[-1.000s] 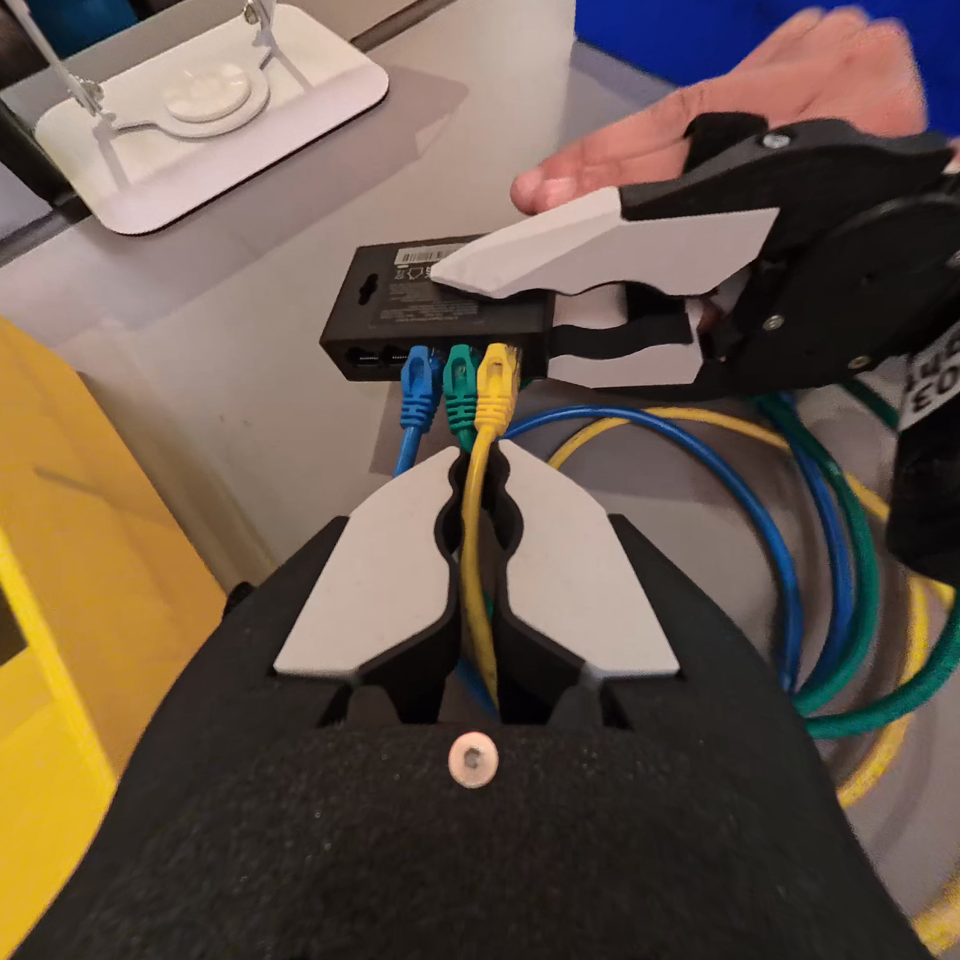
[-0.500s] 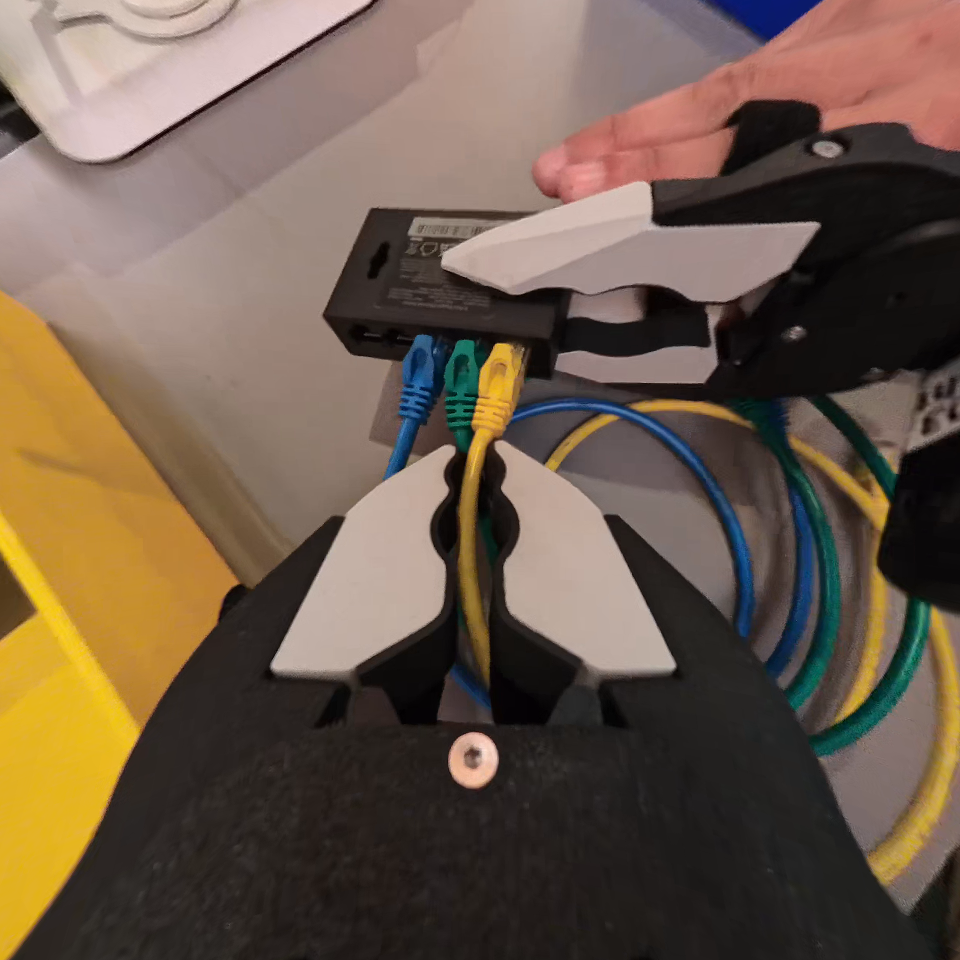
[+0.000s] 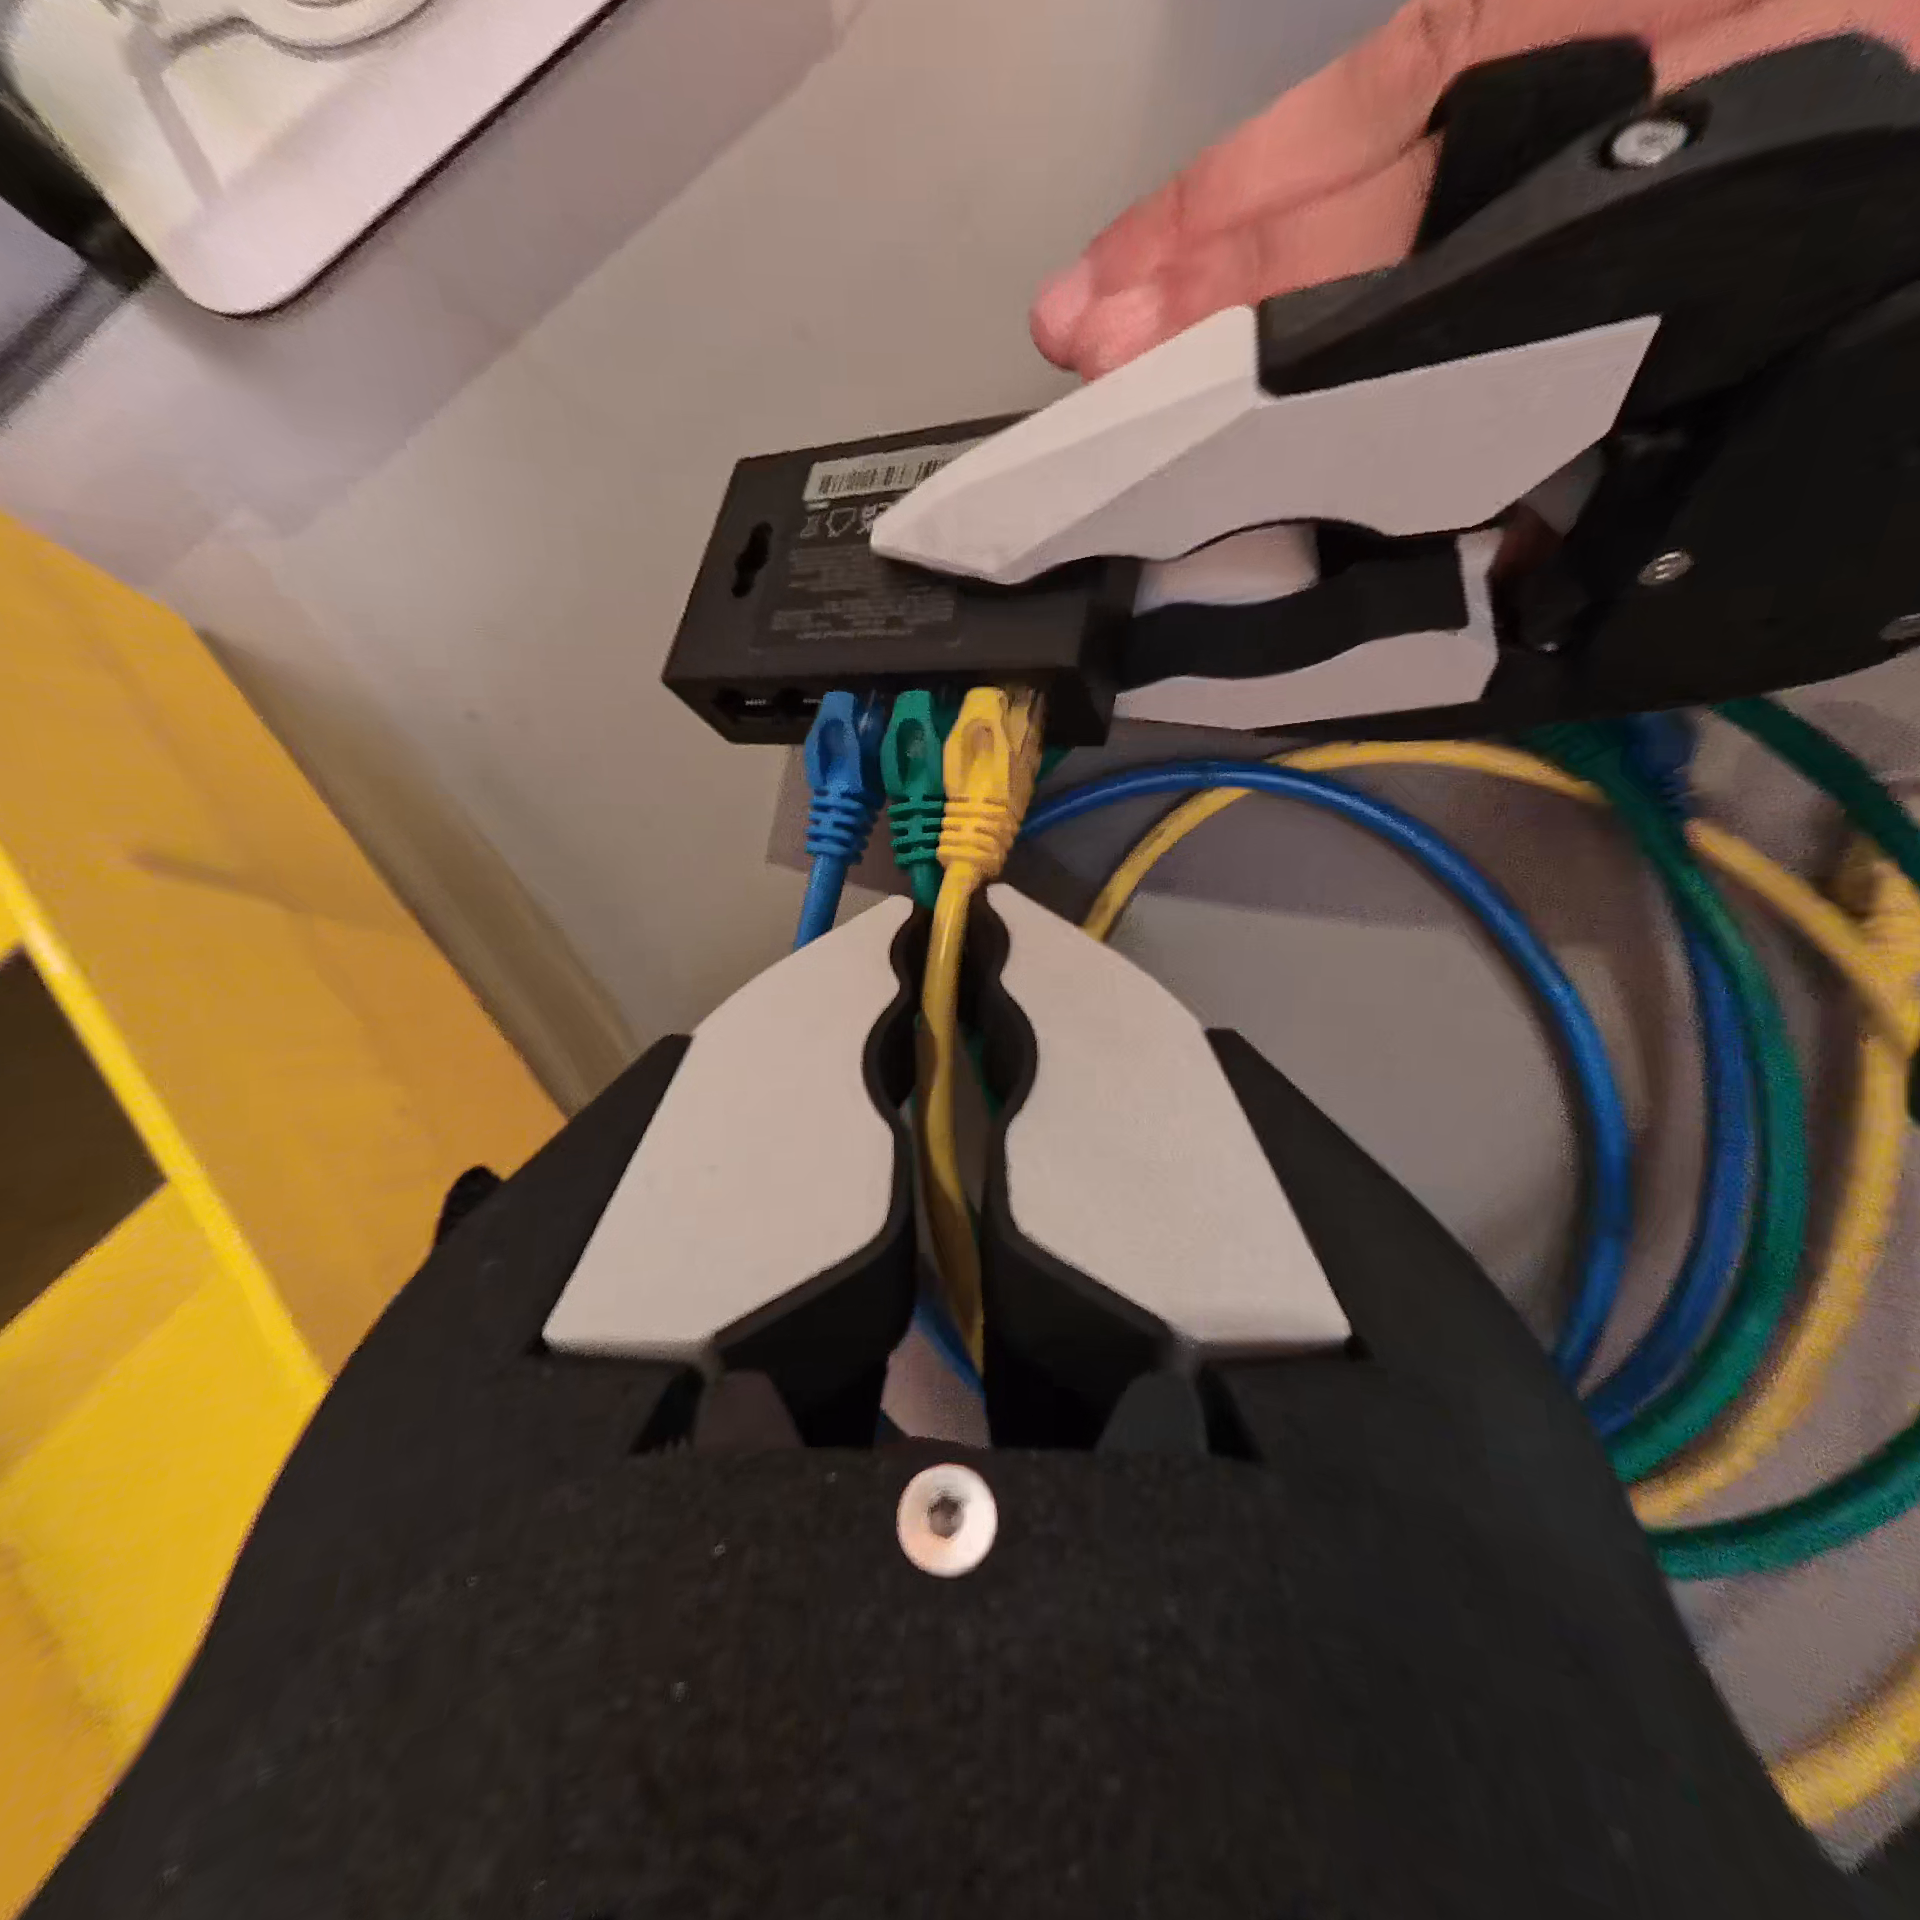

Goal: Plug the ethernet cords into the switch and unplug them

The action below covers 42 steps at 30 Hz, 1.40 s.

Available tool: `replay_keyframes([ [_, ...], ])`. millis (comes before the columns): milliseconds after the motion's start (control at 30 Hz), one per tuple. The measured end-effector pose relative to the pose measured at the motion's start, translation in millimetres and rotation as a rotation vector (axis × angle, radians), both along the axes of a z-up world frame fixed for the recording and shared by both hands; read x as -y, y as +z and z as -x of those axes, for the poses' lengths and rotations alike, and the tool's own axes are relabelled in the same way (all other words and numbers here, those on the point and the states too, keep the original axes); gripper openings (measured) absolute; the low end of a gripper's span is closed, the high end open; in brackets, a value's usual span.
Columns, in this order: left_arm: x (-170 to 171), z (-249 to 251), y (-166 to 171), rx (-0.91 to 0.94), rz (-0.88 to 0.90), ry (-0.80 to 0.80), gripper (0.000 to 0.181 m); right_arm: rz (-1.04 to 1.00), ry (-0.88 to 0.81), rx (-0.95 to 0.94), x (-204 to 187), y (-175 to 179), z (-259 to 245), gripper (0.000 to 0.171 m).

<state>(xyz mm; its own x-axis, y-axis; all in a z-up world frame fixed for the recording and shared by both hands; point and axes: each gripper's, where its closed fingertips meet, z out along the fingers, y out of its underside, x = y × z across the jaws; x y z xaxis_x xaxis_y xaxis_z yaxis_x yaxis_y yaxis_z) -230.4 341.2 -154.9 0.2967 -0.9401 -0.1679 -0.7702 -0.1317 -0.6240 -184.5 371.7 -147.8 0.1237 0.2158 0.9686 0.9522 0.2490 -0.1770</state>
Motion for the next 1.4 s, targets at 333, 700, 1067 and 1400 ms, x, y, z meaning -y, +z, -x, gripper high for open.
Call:
replay_keyframes([
  [333,2,0,-3,0.070,0.036,0.002,0.005,-0.029,-0.028,0.042,-1,-1,2,0.025],
  [700,0,-1,5,0.103,-0.119,-0.047,0.006,0.092,0.022,-0.326,0,6,-1,0.036],
  [1067,-17,5,18,0.158,-0.291,0.023,0.005,0.546,0.079,-1.015,3,24,1,0.069],
  [1400,-11,1,14,0.212,-0.171,0.050,0.006,0.468,0.036,-0.997,2,26,2,0.059],
])
